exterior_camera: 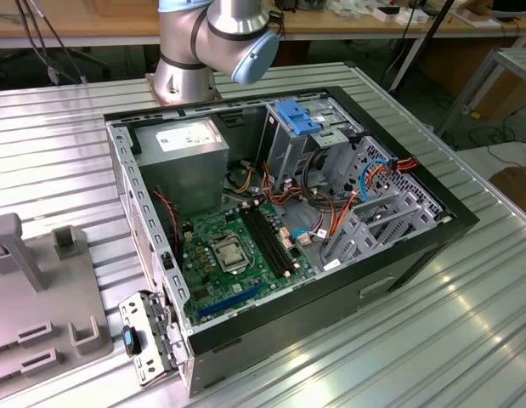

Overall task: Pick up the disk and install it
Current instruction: 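Pick up the disk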

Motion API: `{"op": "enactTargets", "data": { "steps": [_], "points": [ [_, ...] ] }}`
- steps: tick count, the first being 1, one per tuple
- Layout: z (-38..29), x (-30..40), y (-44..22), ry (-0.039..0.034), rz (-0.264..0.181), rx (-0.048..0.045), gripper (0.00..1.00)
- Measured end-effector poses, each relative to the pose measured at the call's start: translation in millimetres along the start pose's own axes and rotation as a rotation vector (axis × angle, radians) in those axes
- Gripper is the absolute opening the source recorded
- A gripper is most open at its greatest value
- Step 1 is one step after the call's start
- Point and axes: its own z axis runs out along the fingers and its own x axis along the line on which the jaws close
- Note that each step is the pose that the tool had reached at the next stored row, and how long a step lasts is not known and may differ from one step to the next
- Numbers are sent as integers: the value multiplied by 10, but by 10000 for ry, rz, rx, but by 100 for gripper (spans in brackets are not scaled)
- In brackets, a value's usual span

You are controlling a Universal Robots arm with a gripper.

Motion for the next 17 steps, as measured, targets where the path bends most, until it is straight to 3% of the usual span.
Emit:
{"op": "enactTargets", "data": {
  "steps": [4,7,17],
  "points": [
    [39,-56,-4,16,4,-1,68],
    [72,-90,-6,117,26,-7,68],
    [196,-88,4,128,175,37,68]
  ]
}}
